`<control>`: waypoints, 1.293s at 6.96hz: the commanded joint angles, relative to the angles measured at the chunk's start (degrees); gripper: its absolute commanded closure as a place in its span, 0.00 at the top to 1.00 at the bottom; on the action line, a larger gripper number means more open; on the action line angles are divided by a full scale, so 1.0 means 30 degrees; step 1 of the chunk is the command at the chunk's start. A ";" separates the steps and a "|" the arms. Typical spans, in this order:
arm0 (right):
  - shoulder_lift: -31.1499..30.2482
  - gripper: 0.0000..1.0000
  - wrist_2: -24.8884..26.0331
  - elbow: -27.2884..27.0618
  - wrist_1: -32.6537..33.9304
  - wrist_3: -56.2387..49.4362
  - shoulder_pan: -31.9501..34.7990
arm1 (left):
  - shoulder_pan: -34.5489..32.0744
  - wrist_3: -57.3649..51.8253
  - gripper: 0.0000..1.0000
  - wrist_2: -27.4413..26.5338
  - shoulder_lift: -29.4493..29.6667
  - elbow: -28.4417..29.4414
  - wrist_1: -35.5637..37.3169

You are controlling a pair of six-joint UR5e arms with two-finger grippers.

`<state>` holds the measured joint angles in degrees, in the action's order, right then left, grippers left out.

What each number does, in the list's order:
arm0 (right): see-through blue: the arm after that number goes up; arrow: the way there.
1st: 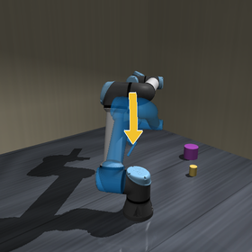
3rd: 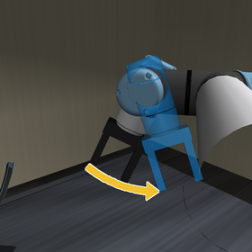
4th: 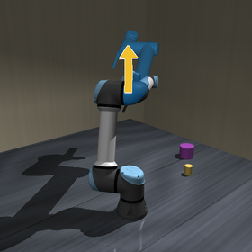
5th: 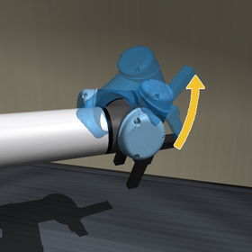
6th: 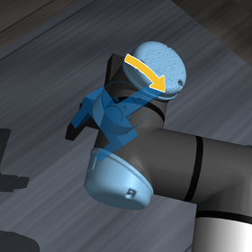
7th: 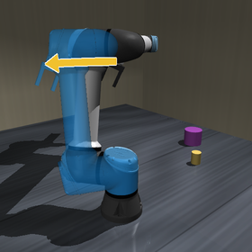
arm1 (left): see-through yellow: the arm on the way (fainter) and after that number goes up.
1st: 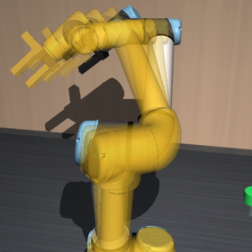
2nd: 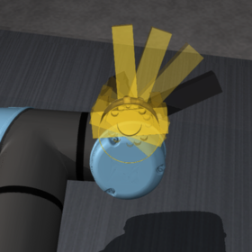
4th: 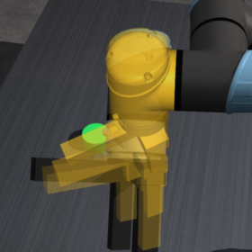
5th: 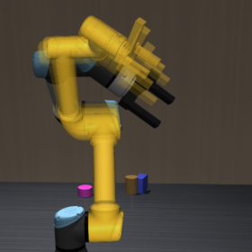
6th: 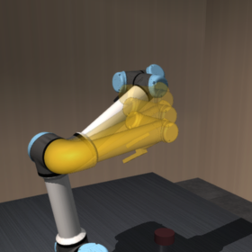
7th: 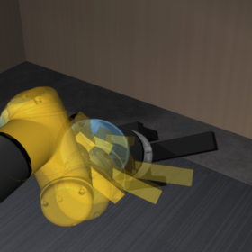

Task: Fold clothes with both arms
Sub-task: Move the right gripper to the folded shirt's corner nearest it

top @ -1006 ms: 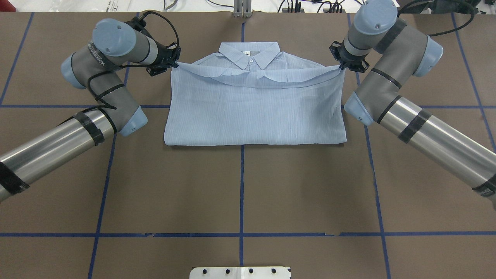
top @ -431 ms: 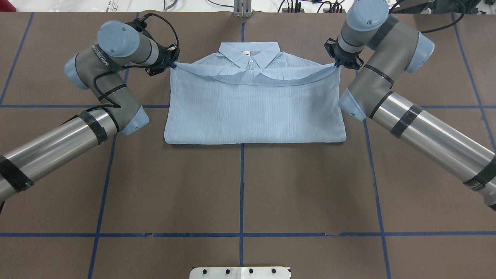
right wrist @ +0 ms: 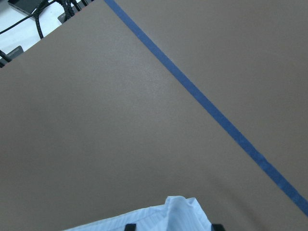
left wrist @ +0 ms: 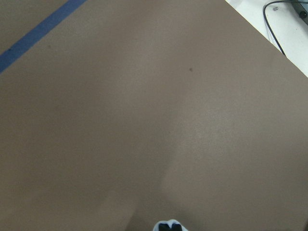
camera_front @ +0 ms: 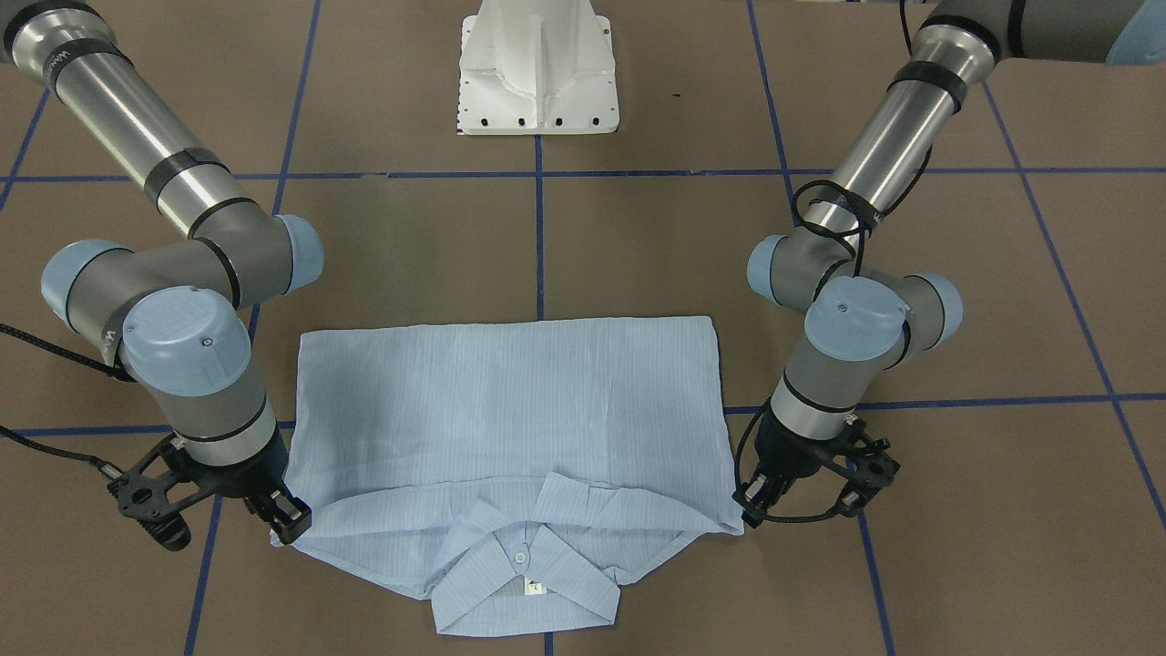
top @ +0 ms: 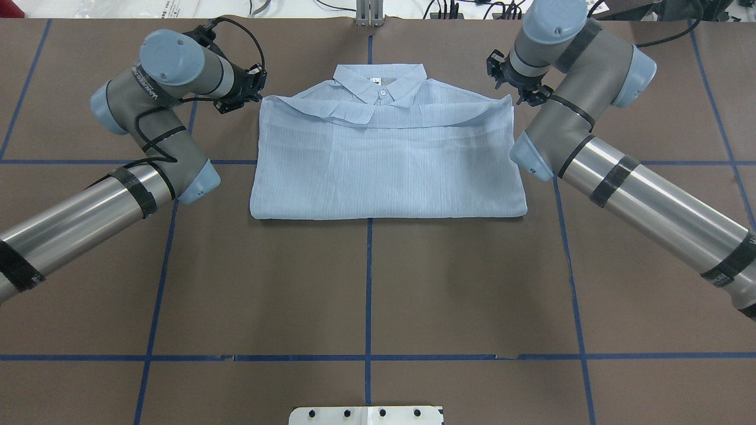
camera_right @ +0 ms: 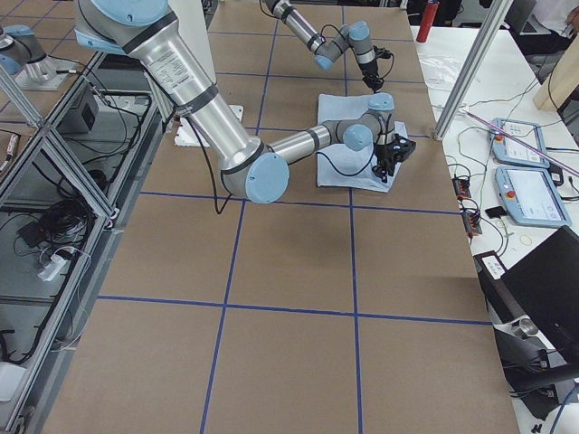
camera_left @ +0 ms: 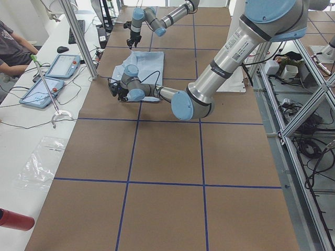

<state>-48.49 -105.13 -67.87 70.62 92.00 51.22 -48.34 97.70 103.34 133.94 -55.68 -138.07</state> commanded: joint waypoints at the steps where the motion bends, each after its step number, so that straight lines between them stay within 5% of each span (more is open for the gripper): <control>1: -0.2273 0.75 -0.0023 -0.3305 -0.0456 0.1023 -0.0572 | -0.0234 -0.0017 0.24 0.0036 -0.0728 -0.0830 -0.0616; 3: -0.6963 0.78 0.0064 -0.8469 -0.0572 0.3390 -0.2325 | -0.0205 0.0070 0.24 0.0037 -0.0790 -0.0951 -0.0647; 7: -0.9465 0.78 0.0036 -1.0126 -0.1473 0.5308 -0.3828 | -0.0205 0.0129 0.24 0.0066 -0.1083 -0.1594 -0.0501; 9: -0.9150 0.77 0.0152 -0.9605 -0.1773 0.5804 -0.4325 | -0.0175 0.0042 0.24 0.0095 -0.1376 -0.1889 -0.0501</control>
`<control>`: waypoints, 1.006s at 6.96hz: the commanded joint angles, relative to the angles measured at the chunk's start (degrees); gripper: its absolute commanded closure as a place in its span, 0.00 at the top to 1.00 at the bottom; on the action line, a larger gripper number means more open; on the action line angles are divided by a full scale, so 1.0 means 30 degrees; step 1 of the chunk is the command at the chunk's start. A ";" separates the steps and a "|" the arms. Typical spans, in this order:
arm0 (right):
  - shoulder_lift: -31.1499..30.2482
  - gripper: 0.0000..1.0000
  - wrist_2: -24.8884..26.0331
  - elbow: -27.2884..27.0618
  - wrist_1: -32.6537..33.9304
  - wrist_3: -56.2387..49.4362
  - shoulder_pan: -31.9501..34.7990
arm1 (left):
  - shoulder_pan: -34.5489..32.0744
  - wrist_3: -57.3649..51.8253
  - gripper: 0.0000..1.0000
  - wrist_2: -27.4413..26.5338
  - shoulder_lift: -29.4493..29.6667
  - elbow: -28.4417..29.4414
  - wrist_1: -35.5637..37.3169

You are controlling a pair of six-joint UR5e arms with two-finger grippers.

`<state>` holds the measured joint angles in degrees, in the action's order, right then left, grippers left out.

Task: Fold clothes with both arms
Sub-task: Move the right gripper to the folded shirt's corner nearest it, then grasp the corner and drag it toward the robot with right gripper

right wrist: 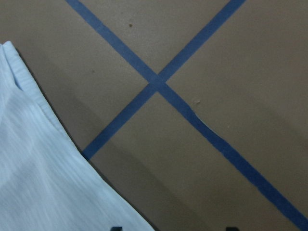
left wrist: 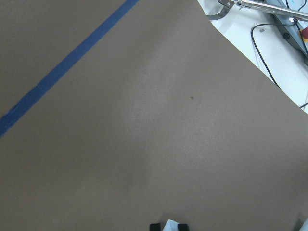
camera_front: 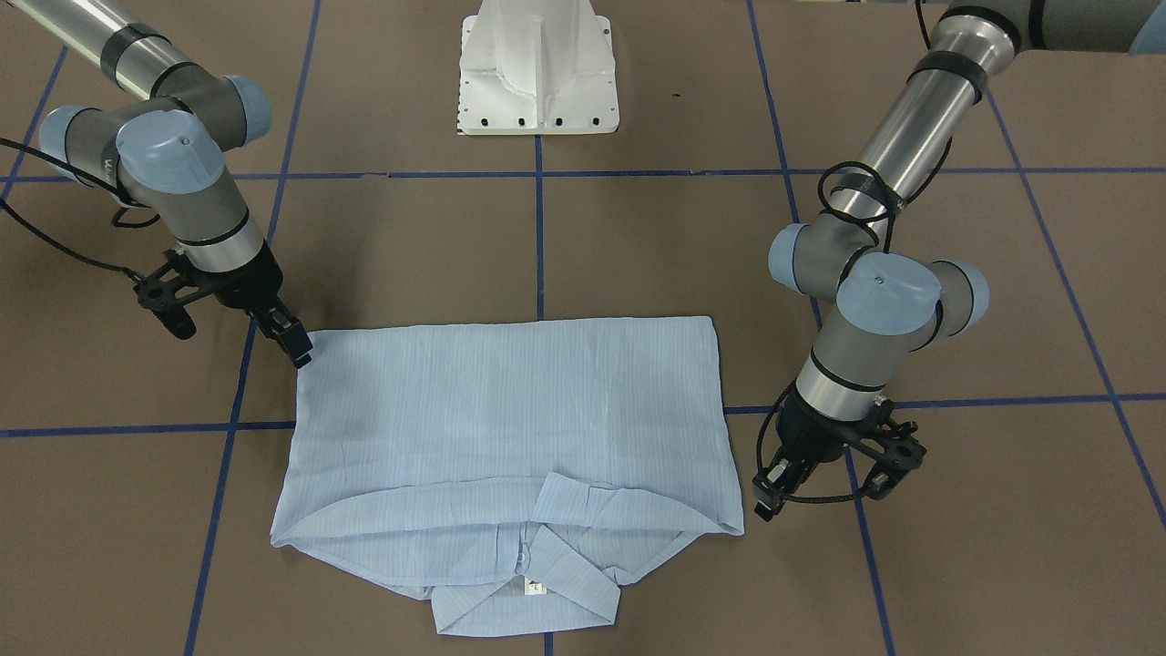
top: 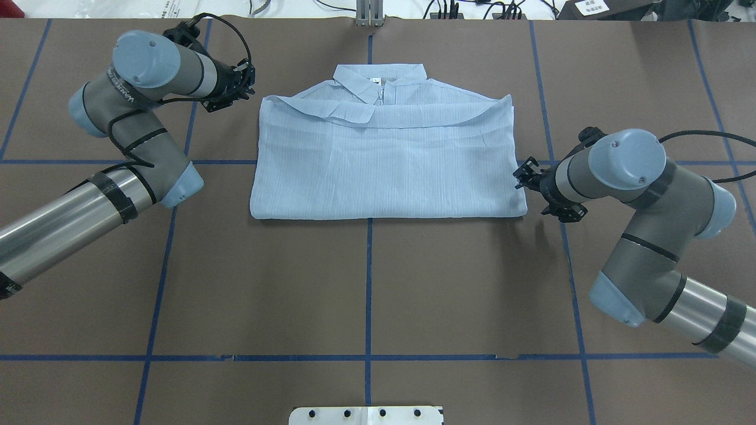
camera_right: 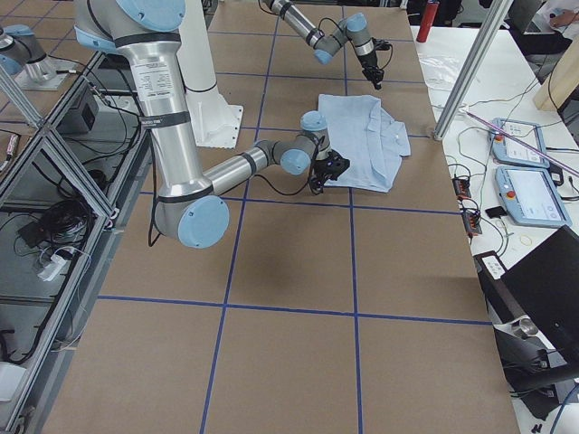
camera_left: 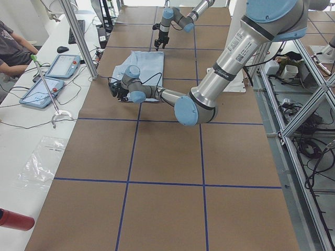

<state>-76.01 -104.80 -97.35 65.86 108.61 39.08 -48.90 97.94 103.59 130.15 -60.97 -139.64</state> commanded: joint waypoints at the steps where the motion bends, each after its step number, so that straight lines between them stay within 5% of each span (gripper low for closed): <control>1: 0.0054 0.77 0.0013 0.0252 -0.0214 0.0764 -0.0457 | 0.0011 -0.0039 0.24 0.0009 -0.0111 -0.0125 -0.0036; 2: 0.0170 0.73 0.0013 0.0282 -0.0215 0.0972 -0.0488 | 0.0011 -0.0068 0.24 0.0009 -0.0111 -0.0125 -0.0037; 4: 0.0784 0.00 -0.0016 0.0311 -0.0185 0.1819 -0.0517 | 0.0011 -0.0069 0.24 -0.0020 -0.0111 -0.0125 -0.0037; 7: 0.0671 0.00 -0.0220 -0.0037 -0.0185 0.1706 -0.0343 | 0.0011 -0.0098 0.24 0.0009 -0.0404 -0.0154 -0.0125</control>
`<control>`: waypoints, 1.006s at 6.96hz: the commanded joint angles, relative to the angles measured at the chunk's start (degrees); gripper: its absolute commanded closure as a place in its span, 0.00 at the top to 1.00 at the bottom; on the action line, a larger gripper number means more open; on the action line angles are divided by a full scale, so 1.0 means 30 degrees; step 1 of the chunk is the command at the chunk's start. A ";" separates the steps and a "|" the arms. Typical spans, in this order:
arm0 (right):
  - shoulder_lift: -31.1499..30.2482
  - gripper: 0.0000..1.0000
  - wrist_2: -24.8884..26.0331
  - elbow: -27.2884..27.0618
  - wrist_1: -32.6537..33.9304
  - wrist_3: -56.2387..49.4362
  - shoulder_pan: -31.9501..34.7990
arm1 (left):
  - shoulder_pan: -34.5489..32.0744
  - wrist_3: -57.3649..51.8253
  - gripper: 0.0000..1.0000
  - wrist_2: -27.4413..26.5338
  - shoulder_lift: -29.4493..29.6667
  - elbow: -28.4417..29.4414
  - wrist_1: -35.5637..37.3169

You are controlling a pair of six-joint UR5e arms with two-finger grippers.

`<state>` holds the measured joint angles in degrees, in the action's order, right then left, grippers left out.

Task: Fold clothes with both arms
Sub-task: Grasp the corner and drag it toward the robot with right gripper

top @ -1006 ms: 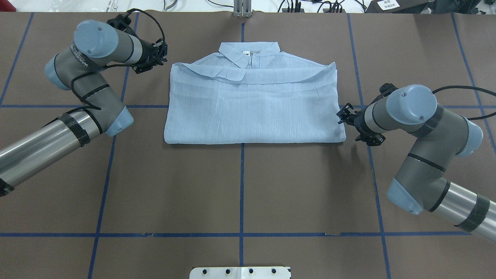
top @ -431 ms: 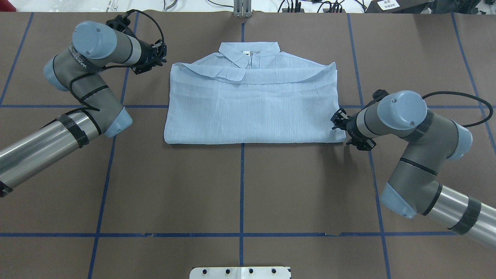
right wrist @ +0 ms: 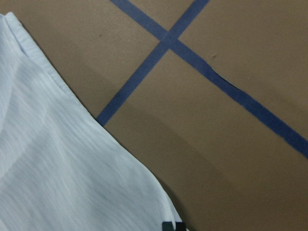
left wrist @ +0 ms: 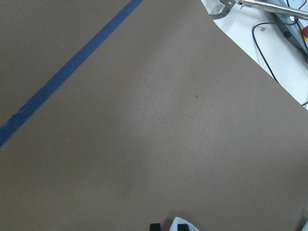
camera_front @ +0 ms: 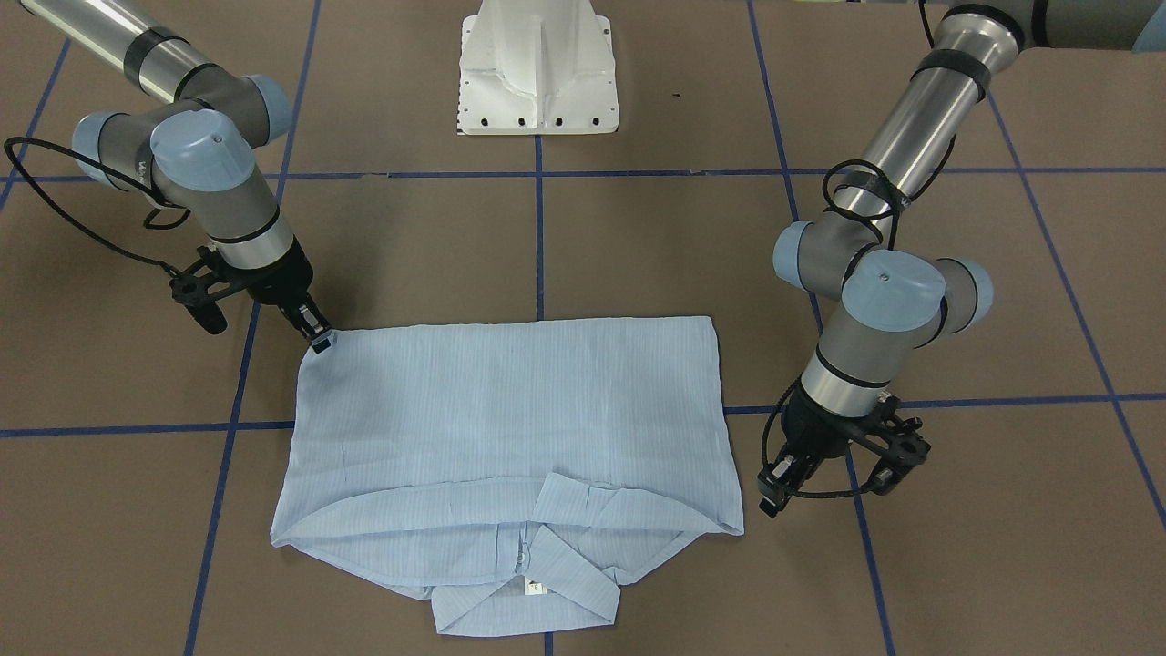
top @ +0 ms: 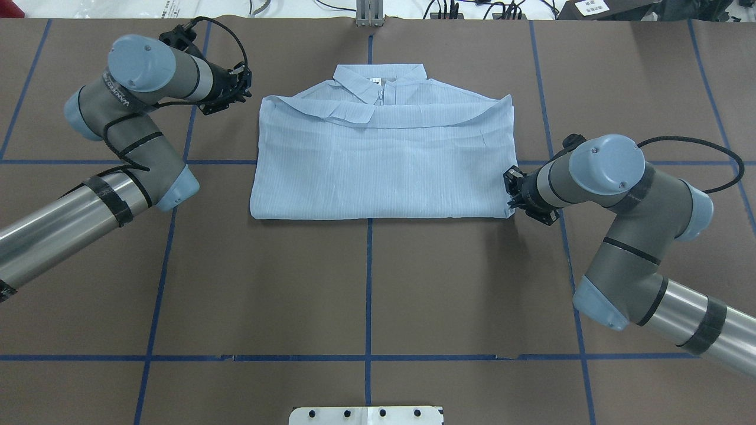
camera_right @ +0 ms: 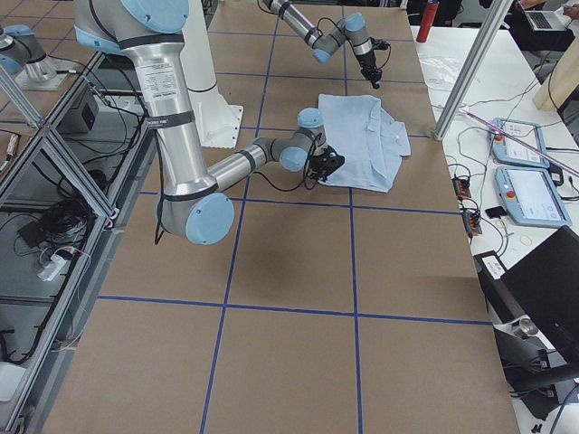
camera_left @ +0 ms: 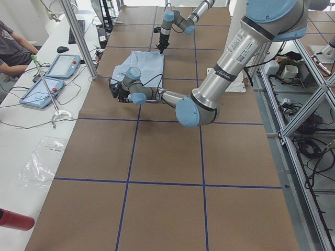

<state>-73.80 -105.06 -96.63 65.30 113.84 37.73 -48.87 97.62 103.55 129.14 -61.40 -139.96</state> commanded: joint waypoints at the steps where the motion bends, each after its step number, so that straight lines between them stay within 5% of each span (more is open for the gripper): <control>1: -0.0503 0.00 -0.0369 -0.1441 0.0174 0.0049 0.0138 | 0.0000 0.0009 0.24 0.0024 -0.0070 -0.0126 -0.0017; 3: -0.4965 0.00 -0.1157 -0.7571 0.0263 0.0225 -0.1870 | 0.0058 0.0009 0.24 0.0227 -0.0099 -0.1235 0.0216; 4: -0.5918 0.00 -0.1945 -0.9229 0.0467 0.0371 -0.3536 | 0.0117 0.0270 0.24 0.1157 -0.0360 -0.1879 0.0247; 7: -0.7420 0.00 -1.0015 -1.1381 0.0967 0.0929 -0.6121 | 0.1054 0.2081 0.24 0.2303 -0.2294 -0.5717 0.0306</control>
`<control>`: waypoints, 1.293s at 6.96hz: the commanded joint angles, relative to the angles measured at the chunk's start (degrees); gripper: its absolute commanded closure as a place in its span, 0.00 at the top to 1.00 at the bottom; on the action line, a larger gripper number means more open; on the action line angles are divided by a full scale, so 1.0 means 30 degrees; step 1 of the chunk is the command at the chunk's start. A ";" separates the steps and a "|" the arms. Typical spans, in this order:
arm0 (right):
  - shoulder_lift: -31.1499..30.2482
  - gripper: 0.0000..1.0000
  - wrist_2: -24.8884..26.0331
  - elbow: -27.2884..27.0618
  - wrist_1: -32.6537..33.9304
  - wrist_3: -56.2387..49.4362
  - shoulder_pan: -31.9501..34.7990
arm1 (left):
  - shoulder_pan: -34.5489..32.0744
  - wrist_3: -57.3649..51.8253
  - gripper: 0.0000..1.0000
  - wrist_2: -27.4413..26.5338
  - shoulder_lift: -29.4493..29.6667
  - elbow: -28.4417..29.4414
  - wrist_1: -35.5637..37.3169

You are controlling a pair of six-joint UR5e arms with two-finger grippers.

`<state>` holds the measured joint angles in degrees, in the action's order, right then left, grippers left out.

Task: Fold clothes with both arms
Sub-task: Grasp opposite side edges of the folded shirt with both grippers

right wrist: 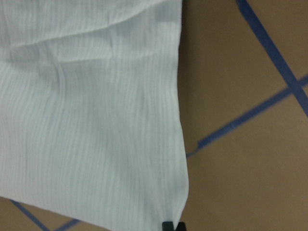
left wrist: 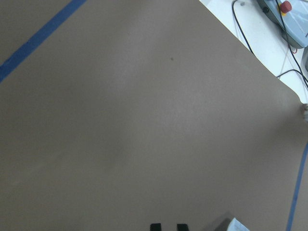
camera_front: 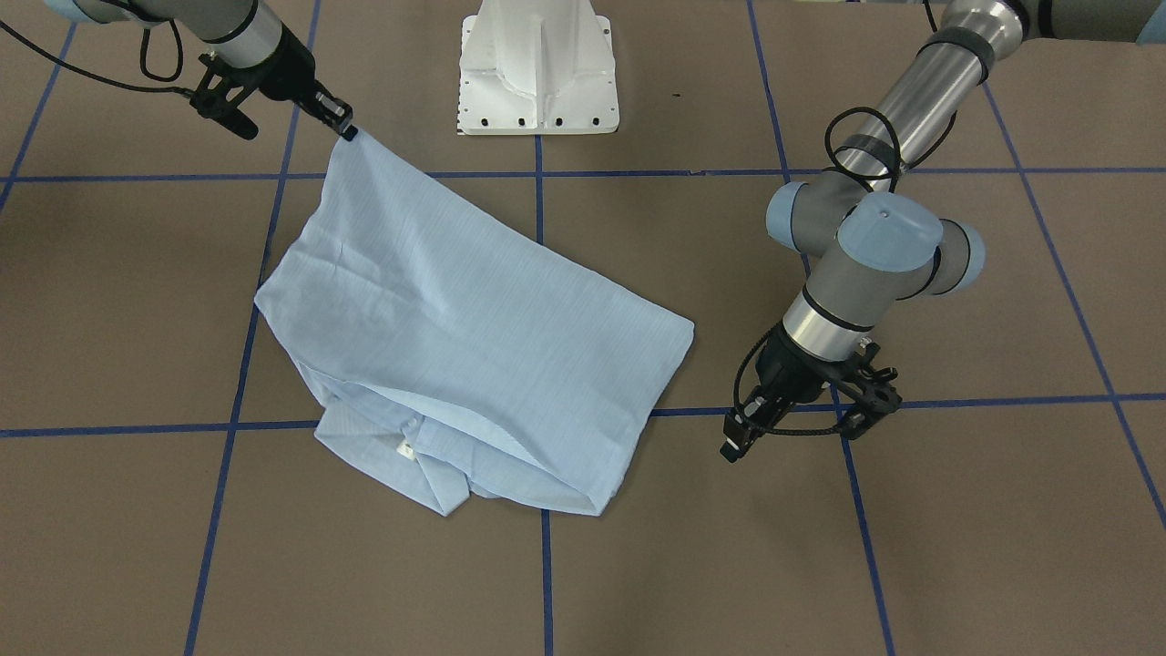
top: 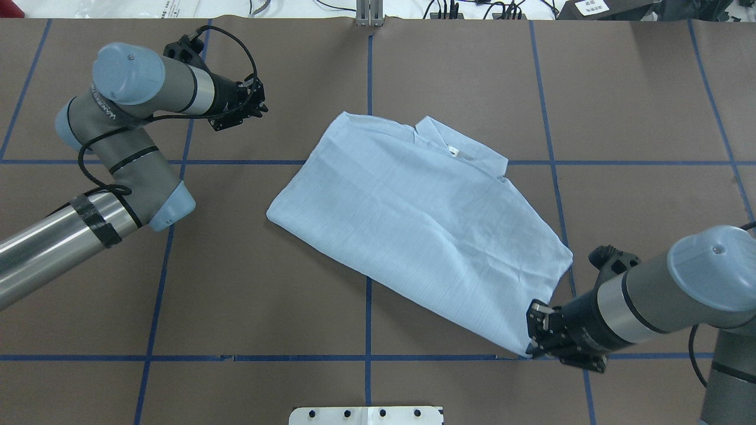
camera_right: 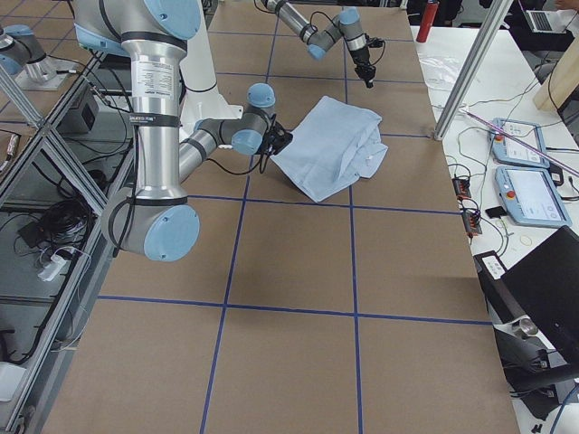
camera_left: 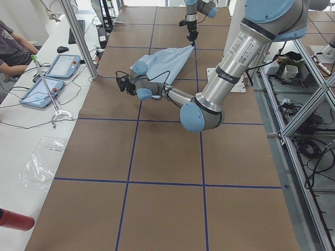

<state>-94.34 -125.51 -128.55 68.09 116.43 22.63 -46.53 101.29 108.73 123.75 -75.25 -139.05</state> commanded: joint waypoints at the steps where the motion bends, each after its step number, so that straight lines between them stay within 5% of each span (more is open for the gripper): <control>1: -0.0546 0.44 -0.3424 -0.0802 0.0038 0.0126 -0.2490 | 0.0334 0.1821 0.24 0.1018 -0.0555 -0.1629 0.0002; 2: -0.0603 0.99 -0.3455 -0.0802 0.0038 0.0359 -0.2794 | 0.0741 0.2295 0.24 0.1022 -0.1049 -0.2272 0.0031; 4: -0.0429 1.00 -0.3543 -0.0686 0.0038 0.0332 -0.0411 | 0.2610 0.4047 0.29 0.0789 -0.3124 -0.5194 0.0002; 5: -0.0341 1.00 -0.3631 -0.0569 0.0009 0.0303 0.1548 | 0.4128 0.4899 0.41 0.0179 -0.3772 -0.6339 0.0002; 7: 0.2744 1.00 -0.3427 0.2750 -0.0050 0.0127 0.5417 | 0.6158 0.6019 0.52 -0.1227 -0.4276 -0.6528 0.0437; 9: 0.3585 1.00 -0.3164 0.4061 -0.0050 0.0011 0.6138 | 0.6340 0.6663 0.59 -0.1380 -0.4218 -0.6469 0.1231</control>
<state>-85.17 -135.47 -118.43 67.95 116.71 39.41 -28.20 120.24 105.11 111.18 -94.82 -136.33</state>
